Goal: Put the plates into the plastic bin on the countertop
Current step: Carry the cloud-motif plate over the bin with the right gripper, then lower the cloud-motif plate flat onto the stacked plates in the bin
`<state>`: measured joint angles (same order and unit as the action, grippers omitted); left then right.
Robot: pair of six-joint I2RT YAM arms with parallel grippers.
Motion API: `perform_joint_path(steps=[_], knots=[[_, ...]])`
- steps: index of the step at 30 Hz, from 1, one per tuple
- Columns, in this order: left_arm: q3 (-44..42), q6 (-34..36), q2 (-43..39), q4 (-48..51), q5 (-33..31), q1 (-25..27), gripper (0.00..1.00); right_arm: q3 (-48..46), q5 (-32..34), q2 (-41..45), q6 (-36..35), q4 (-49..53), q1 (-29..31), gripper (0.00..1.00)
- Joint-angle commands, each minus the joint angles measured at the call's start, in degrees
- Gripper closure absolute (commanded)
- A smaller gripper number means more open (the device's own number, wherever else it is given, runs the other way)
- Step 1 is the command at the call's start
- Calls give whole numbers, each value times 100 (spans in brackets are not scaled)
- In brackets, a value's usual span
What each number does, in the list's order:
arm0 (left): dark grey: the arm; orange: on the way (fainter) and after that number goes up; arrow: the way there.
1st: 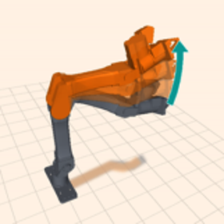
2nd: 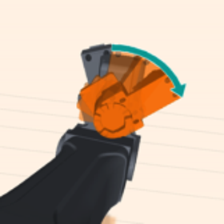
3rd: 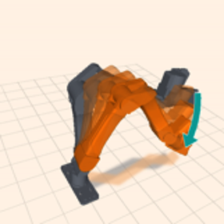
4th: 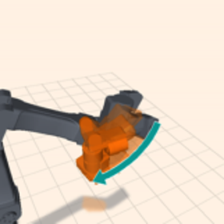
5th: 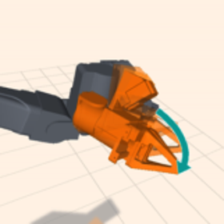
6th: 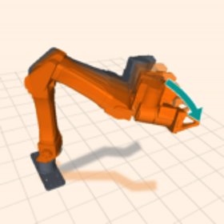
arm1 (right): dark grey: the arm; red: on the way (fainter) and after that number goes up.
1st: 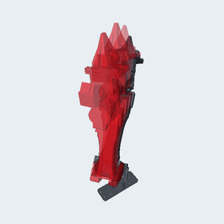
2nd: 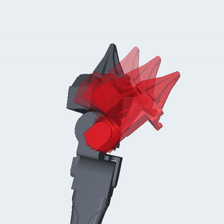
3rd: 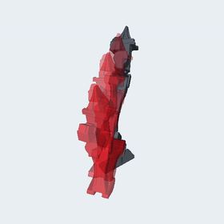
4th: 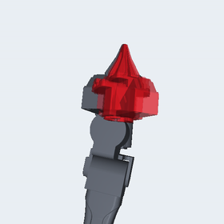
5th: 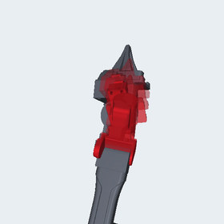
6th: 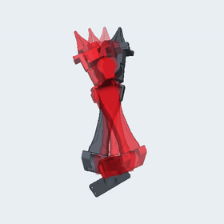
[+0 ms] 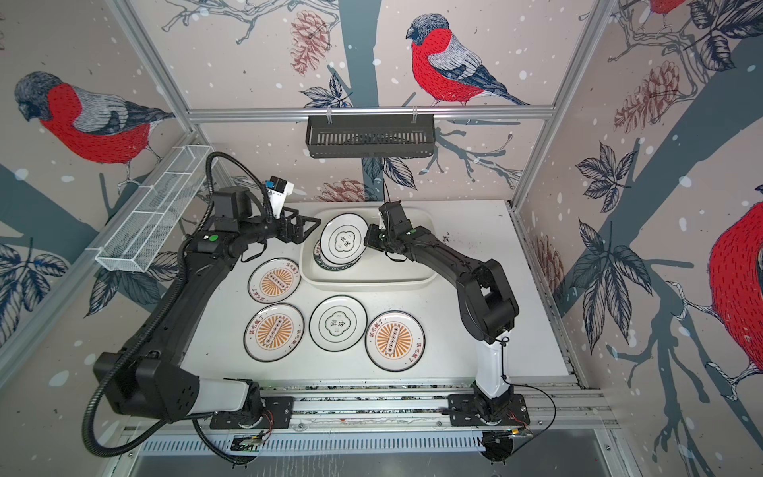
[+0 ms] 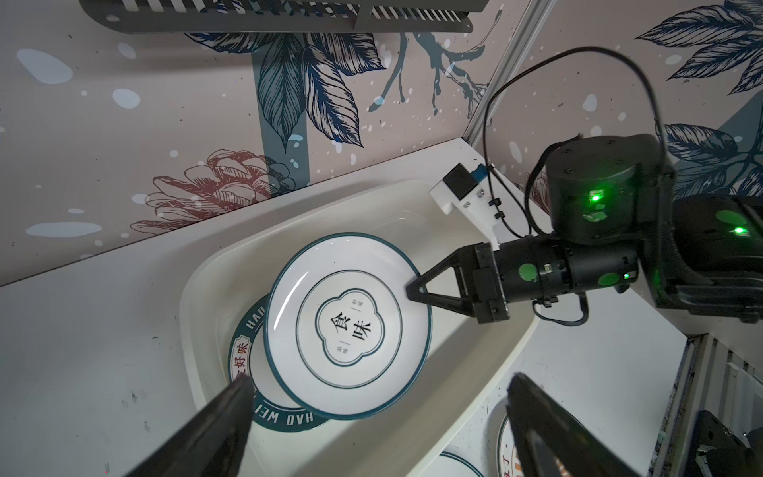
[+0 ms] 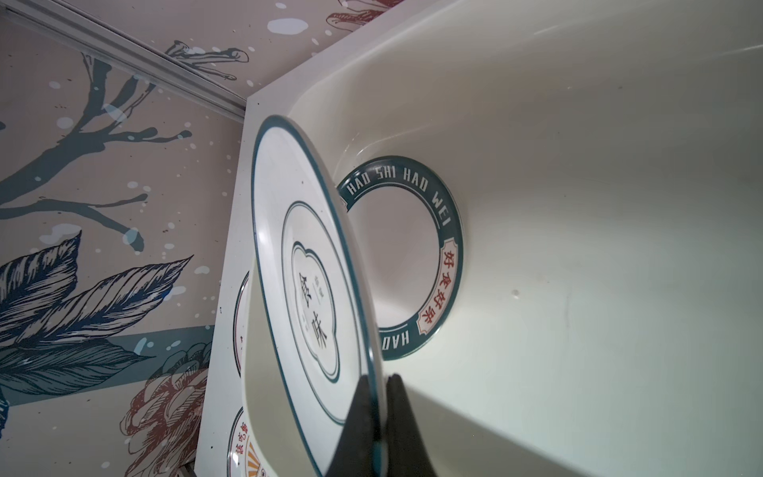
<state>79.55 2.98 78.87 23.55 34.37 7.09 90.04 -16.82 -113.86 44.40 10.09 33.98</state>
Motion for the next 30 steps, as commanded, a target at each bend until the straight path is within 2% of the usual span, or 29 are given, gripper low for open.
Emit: perform_joint_path(steps=[1, 11, 30], knots=[[-20, 10, -38, -49, 82, -16, 6, 234, -301, -326, -114, -408, 21, 99], [21, 31, 49, -24, 159, -15, 5, 732, -643, -1150, 34, -562, -112, 98], [158, 141, 140, 60, 169, -18, 5, 963, -1287, -1768, 338, -706, -286, 91]])
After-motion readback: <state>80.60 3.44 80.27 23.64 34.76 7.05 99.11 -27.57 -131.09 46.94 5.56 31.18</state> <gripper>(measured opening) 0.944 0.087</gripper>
